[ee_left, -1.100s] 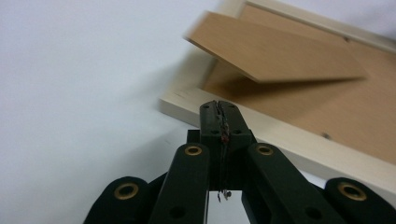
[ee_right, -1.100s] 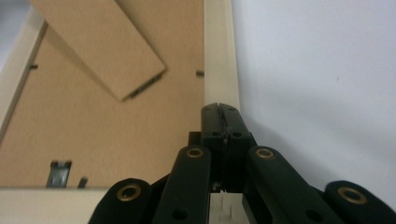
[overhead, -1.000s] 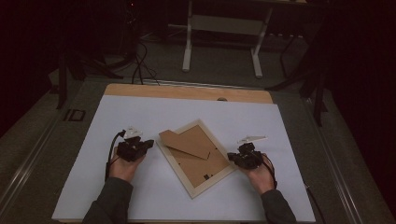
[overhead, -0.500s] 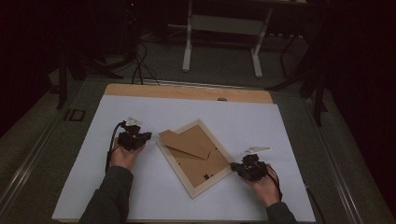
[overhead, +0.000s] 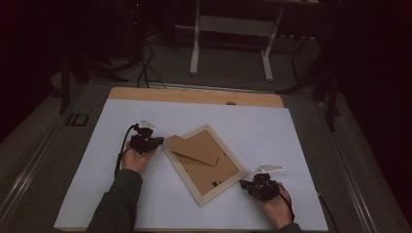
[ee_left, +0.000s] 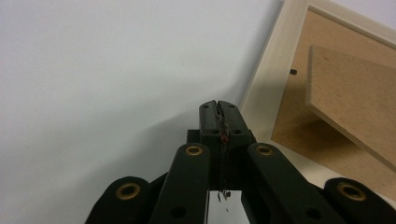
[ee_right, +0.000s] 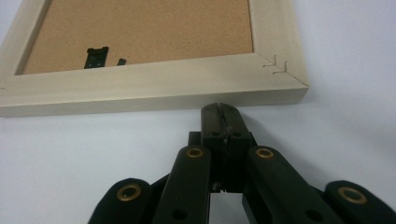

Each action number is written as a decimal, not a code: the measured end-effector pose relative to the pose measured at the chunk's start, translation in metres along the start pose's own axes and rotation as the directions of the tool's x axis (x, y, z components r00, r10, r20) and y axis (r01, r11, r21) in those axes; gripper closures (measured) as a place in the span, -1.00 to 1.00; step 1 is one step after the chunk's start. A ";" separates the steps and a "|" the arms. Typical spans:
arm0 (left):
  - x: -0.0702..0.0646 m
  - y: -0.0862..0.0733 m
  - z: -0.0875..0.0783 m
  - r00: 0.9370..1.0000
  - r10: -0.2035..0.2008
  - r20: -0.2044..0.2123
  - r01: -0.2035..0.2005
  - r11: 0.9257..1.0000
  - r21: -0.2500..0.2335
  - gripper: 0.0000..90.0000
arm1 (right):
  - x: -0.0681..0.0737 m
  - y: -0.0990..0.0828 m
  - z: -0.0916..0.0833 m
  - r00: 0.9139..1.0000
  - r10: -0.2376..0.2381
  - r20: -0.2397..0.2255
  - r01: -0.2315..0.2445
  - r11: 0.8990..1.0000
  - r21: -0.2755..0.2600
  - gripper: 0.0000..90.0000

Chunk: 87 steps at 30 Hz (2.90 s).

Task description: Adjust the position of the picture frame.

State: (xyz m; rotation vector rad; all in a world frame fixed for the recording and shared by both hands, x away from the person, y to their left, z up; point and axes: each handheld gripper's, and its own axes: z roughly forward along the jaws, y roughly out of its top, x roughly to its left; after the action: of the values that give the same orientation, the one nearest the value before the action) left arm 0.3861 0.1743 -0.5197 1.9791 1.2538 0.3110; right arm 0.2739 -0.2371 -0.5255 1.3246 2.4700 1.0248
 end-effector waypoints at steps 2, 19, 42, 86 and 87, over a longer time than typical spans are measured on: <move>0.000 0.000 0.003 1.000 0.005 0.002 -0.005 1.000 0.012 1.00 | 0.001 0.000 0.000 1.000 -0.001 0.000 0.001 1.000 0.002 1.00; 0.001 0.000 0.011 1.000 0.009 -0.001 -0.009 0.999 0.034 1.00 | 0.007 0.003 0.006 1.000 -0.002 -0.007 0.002 1.000 -0.006 1.00; -0.003 -0.014 0.008 0.999 0.012 0.041 -0.013 1.000 0.025 1.00 | 0.030 0.002 0.010 0.998 -0.038 -0.042 0.039 0.999 0.007 1.00; -0.008 -0.039 -0.011 0.996 -0.078 -0.053 0.077 0.997 -0.018 1.00 | 0.026 0.027 0.026 1.000 -0.007 -0.006 0.007 0.999 0.036 1.00; -0.008 -0.040 -0.012 0.995 -0.078 -0.054 0.077 0.997 -0.015 1.00 | 0.024 0.029 0.027 1.000 -0.010 0.002 0.010 0.999 0.036 1.00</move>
State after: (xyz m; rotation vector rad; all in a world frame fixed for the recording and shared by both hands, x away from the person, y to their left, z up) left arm 0.3486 0.1818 -0.5384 1.9169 1.3564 0.3364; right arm 0.2911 -0.1941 -0.5232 1.3215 2.5024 0.9797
